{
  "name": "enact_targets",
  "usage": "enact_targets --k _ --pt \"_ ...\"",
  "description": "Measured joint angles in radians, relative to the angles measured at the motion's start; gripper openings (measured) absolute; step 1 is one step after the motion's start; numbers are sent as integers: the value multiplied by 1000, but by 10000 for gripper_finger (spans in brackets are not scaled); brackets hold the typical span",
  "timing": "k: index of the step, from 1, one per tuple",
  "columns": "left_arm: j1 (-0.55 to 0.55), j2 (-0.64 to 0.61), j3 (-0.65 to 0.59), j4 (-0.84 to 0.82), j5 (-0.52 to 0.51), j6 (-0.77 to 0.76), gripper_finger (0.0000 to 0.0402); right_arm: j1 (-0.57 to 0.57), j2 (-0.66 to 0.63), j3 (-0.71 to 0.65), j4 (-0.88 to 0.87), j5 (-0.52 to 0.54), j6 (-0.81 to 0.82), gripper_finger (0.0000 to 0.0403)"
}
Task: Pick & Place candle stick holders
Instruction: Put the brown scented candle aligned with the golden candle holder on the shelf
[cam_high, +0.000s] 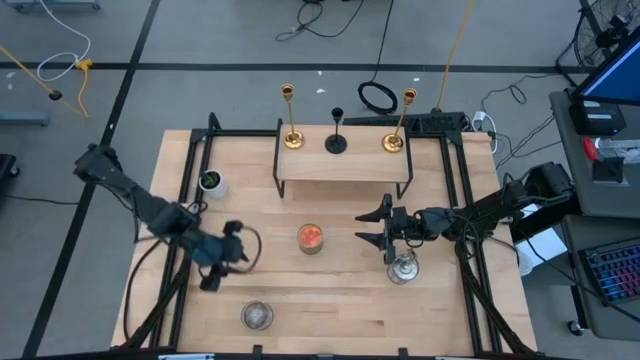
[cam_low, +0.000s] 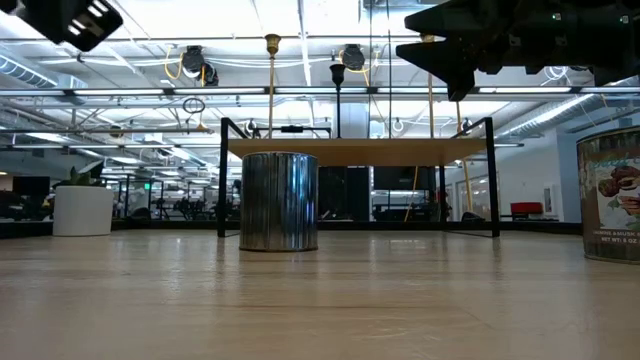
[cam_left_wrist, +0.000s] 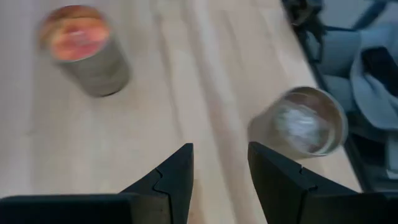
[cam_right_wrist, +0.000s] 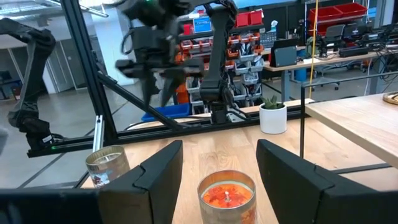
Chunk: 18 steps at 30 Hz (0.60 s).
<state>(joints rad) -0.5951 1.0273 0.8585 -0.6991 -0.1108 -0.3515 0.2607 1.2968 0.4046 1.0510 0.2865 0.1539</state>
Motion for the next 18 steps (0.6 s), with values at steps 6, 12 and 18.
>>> enact_targets --k 6,12,18 --pt "-78 112 0 128 -3 -25 159 0 0 0 0 0 -1 201" --pt "-87 203 0 199 9 -78 159 0 0 0 -3 0 -1 201" --pt "-92 274 0 245 13 -180 159 0 0 0 -8 0 -16 201"
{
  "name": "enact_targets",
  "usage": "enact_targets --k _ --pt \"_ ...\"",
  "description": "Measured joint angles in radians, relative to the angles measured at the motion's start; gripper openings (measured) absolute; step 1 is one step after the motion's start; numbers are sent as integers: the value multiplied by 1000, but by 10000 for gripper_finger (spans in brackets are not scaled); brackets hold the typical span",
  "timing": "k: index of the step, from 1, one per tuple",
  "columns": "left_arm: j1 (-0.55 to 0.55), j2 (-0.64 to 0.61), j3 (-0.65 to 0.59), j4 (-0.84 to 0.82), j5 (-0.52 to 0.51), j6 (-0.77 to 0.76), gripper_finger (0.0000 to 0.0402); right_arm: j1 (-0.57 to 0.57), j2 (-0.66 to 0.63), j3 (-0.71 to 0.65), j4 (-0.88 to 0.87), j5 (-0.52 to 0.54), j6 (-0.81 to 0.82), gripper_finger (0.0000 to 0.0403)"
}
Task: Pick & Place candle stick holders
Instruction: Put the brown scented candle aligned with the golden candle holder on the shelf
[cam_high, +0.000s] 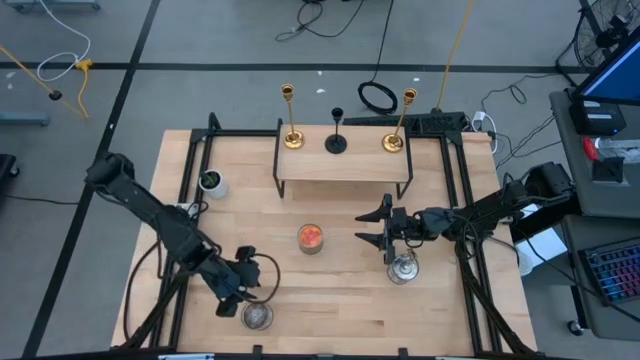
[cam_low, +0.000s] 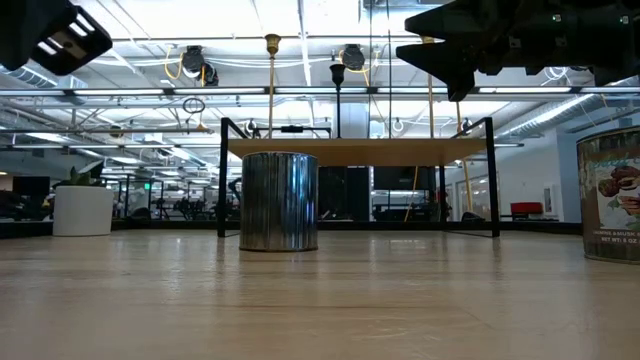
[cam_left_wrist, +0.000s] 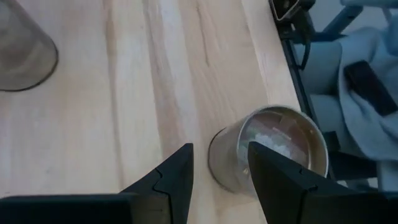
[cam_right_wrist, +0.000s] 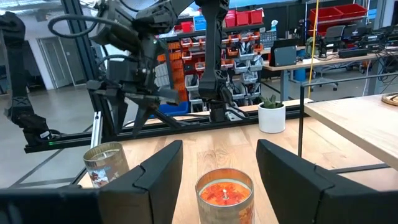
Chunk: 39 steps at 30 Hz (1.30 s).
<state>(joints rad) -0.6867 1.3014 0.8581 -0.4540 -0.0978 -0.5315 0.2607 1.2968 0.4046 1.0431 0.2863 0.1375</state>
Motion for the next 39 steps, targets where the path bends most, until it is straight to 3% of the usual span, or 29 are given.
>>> enact_targets --k 10,25,39 --pt "-64 92 0 123 9 -37 159 0 0 0 -8 0 -2 201" --pt "-94 139 0 97 -115 -107 157 0 0 0 7 0 -152 201" --pt "-106 139 0 -52 -106 -190 51 0 0 0 7 -1 -154 201"
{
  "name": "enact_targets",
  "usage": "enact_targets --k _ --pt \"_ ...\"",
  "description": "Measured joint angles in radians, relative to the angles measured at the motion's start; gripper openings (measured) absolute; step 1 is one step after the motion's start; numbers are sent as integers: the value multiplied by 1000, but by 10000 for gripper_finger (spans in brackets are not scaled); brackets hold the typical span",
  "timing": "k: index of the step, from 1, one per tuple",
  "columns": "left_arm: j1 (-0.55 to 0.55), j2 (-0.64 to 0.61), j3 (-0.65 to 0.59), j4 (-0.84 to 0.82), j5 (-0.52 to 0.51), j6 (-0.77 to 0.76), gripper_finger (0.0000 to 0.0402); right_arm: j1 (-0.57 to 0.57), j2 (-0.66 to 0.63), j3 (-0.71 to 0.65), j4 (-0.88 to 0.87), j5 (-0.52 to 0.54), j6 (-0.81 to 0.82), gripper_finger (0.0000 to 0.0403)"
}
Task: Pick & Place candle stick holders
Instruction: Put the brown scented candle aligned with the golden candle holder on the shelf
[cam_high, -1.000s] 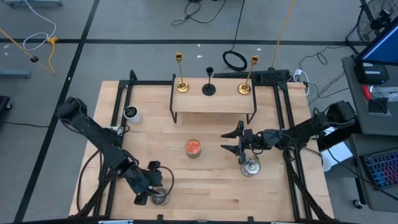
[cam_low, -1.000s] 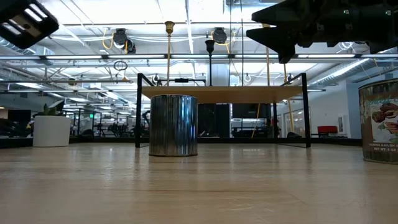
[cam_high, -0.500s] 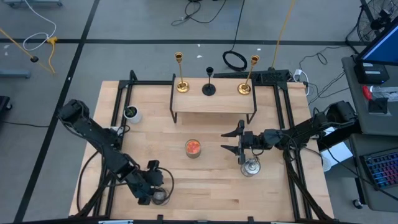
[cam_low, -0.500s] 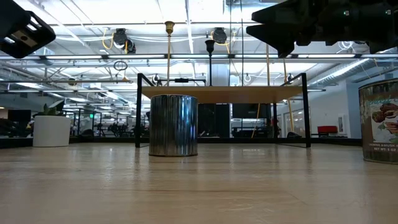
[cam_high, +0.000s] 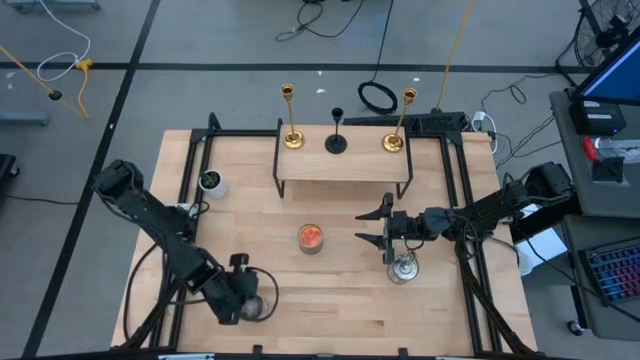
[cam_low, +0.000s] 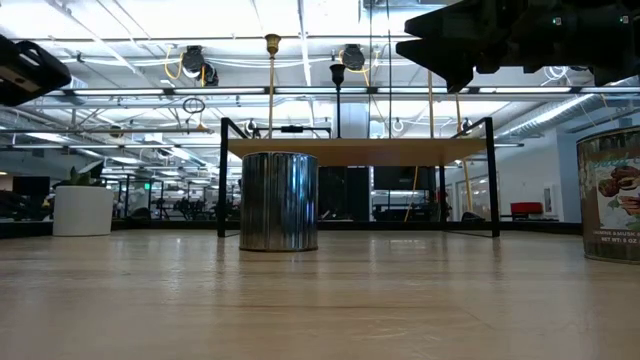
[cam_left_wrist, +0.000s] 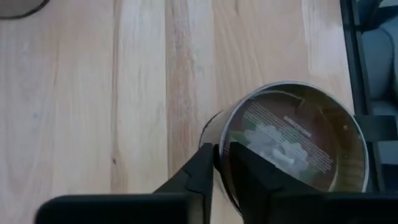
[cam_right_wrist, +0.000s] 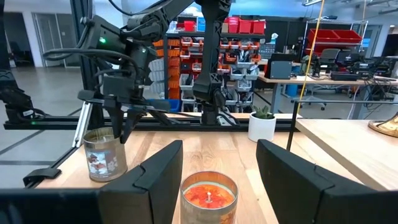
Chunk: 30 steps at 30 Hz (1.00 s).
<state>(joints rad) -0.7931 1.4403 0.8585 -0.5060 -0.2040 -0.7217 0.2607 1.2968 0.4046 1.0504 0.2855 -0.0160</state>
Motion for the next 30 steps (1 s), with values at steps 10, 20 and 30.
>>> enact_targets --k 10,20,30 --pt "17 0 4 15 -109 130 7 0 0 0 2 0 34 201" --pt "224 -40 139 -42 -235 360 5 0 0 0 30 0 29 201" --pt "522 -54 402 -202 -243 577 7 1 0 0 -30 0 60 201"
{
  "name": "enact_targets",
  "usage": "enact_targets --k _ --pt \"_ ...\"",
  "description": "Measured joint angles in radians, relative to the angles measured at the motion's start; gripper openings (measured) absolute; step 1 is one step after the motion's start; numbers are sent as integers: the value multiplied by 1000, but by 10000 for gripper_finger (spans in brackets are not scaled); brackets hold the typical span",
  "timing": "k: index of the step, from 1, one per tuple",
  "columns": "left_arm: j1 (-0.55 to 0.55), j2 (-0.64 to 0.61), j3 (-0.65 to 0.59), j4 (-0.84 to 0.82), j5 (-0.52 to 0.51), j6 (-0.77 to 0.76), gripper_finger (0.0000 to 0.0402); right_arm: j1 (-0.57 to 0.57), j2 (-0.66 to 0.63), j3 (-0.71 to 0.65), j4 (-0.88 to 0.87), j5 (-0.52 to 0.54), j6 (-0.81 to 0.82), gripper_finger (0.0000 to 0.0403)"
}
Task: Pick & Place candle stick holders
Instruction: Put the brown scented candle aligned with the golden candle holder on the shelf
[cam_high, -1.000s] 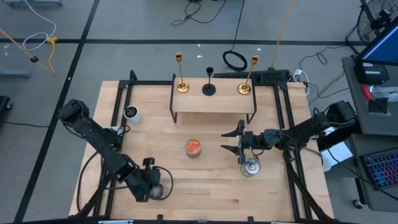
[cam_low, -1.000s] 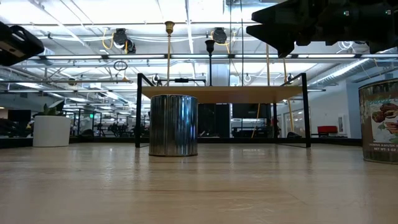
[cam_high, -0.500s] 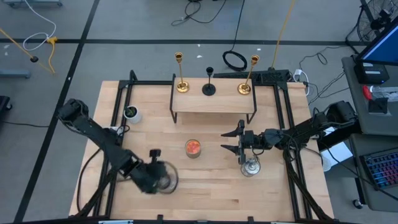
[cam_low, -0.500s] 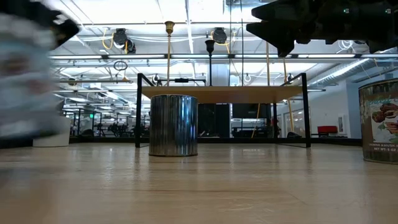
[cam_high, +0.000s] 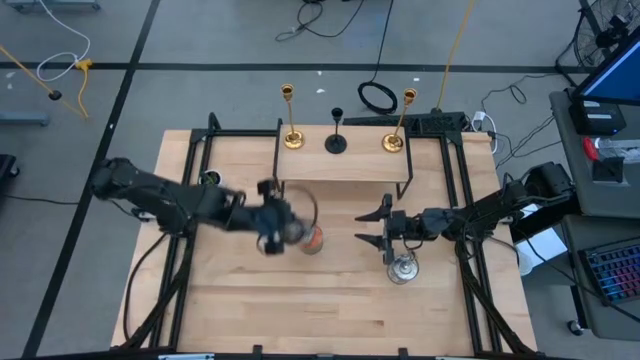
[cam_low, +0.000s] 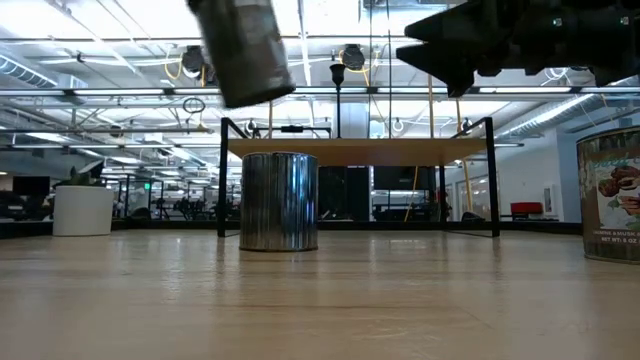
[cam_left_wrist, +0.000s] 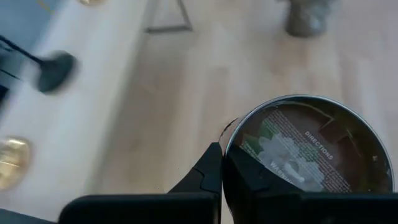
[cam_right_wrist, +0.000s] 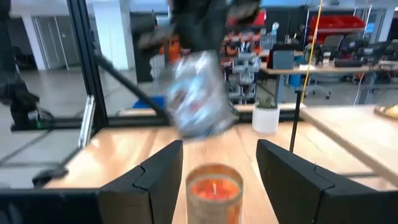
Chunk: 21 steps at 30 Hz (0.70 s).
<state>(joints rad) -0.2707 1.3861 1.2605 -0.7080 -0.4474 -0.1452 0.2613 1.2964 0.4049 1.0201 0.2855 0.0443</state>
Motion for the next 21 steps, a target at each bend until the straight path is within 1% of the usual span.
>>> enact_targets --k 5,9,16,21 --pt "160 0 92 2 3 131 5 1 0 0 -60 0 0 201" --pt "289 0 126 -2 13 141 4 1 0 0 -98 -2 16 201" --pt "497 2 126 0 170 132 6 1 0 0 -122 -2 60 201" --pt "580 5 126 3 196 136 6 1 0 0 -123 -2 60 201"
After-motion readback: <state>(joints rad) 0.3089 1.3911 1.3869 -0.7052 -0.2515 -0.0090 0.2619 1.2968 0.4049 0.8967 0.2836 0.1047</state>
